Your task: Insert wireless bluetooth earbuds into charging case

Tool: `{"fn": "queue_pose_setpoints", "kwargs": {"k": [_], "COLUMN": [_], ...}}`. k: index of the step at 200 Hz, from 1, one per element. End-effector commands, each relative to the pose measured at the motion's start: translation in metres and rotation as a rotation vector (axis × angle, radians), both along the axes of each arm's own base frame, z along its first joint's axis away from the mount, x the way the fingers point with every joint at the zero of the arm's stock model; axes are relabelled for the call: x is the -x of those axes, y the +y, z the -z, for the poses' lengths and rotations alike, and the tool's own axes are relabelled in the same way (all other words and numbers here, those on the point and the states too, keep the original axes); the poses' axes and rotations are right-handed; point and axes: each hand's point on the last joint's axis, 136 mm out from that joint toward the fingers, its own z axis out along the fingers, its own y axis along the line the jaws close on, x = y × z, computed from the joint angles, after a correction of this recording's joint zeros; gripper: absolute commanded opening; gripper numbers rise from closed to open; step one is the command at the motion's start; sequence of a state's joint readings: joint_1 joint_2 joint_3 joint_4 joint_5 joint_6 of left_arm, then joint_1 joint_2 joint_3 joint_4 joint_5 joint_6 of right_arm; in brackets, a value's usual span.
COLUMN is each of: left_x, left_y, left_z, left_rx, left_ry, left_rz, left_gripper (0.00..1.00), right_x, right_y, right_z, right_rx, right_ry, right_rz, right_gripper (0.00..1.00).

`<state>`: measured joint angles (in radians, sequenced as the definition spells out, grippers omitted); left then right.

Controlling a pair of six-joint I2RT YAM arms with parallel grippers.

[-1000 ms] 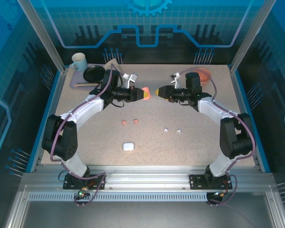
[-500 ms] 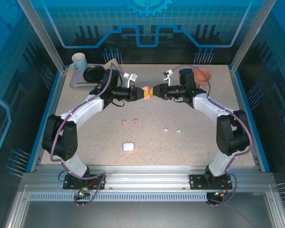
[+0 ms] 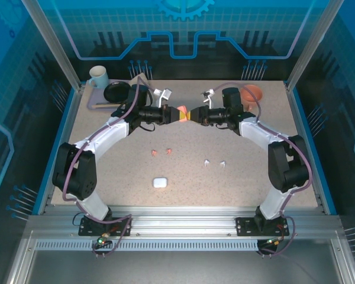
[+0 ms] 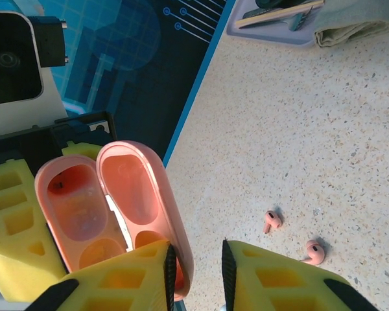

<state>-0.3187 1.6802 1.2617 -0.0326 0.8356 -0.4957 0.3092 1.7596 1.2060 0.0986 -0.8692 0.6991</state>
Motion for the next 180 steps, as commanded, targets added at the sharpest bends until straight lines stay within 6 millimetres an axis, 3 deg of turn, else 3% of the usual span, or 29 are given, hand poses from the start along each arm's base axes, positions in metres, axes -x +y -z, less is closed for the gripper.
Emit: {"fn": "queue_pose_setpoints", "kwargs": {"k": [1, 45, 66, 85, 107, 128, 140, 159, 180], "left_x": [-0.004, -0.003, -0.004, -0.004, -0.006, -0.011, -0.014, -0.018, -0.022], "left_y": [-0.002, -0.002, -0.002, -0.002, 0.000, 0.004, 0.010, 0.018, 0.027], "left_z": [-0.018, -0.012, -0.010, -0.009, -0.009, -0.011, -0.011, -0.015, -0.020], "left_rx": [0.037, 0.036, 0.034, 0.032, 0.027, 0.019, 0.012, 0.009, 0.010], "left_ry": [-0.039, -0.025, -0.020, -0.019, -0.024, -0.031, -0.033, -0.041, -0.046], "left_rz": [0.027, 0.031, 0.029, 0.028, 0.015, -0.013, -0.038, -0.069, -0.092], "left_gripper": [0.00, 0.00, 0.01, 0.06, 0.17, 0.33, 0.50, 0.66, 0.74], "right_x": [-0.001, -0.006, -0.005, -0.005, -0.007, -0.010, -0.013, -0.014, -0.014], "right_y": [0.011, 0.016, 0.016, 0.015, 0.011, 0.005, 0.001, -0.006, -0.009], "right_z": [-0.002, -0.011, -0.012, -0.012, -0.012, -0.010, -0.009, -0.003, 0.000], "right_rx": [-0.015, -0.028, -0.030, -0.021, -0.006, 0.026, 0.052, 0.109, 0.153], "right_ry": [0.004, -0.008, -0.008, -0.009, -0.008, -0.005, -0.008, 0.007, 0.008], "right_rz": [-0.035, -0.051, -0.058, -0.055, -0.041, -0.013, 0.010, 0.022, 0.014], "right_gripper": [0.26, 0.14, 0.00, 0.00, 0.00, 0.00, 0.00, 0.00, 0.00]}}
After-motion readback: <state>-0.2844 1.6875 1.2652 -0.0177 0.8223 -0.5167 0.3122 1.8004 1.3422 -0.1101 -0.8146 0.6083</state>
